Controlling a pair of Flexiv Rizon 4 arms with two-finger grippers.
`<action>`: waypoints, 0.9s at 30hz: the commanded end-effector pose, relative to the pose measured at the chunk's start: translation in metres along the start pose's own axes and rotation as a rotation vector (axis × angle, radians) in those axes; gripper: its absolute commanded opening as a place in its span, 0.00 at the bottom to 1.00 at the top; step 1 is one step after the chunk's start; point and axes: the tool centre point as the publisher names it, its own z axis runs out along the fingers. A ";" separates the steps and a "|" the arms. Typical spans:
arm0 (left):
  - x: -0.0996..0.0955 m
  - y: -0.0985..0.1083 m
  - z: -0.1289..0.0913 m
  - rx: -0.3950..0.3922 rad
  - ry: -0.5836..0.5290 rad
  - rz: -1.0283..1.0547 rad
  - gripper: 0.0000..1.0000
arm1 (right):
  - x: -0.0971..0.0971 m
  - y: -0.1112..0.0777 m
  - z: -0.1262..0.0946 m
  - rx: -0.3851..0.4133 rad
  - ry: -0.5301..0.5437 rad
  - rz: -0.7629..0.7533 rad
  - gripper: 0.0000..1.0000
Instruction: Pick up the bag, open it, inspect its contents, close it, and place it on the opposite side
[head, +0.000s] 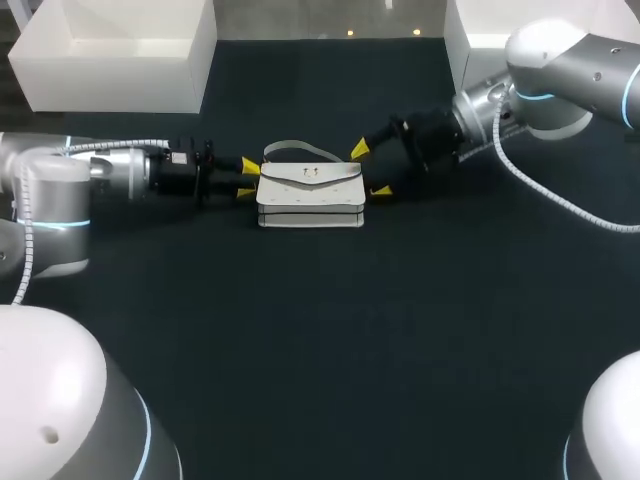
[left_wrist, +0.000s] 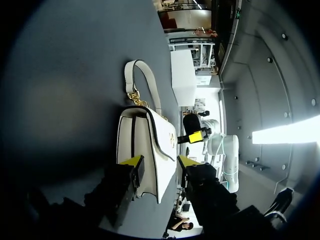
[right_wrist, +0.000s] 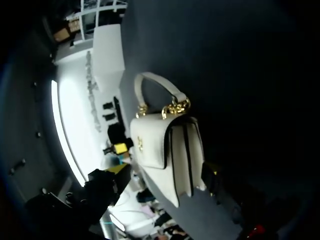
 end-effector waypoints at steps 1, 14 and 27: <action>0.002 0.007 0.000 0.001 -0.013 -0.003 0.46 | 0.001 0.000 -0.003 0.003 -0.024 0.002 0.93; -0.008 0.010 0.011 -0.040 -0.030 -0.028 0.30 | -0.005 0.000 -0.011 0.000 -0.080 -0.021 1.00; -0.008 0.005 0.013 -0.045 -0.047 -0.026 0.00 | -0.008 -0.003 -0.022 -0.014 -0.156 -0.050 1.00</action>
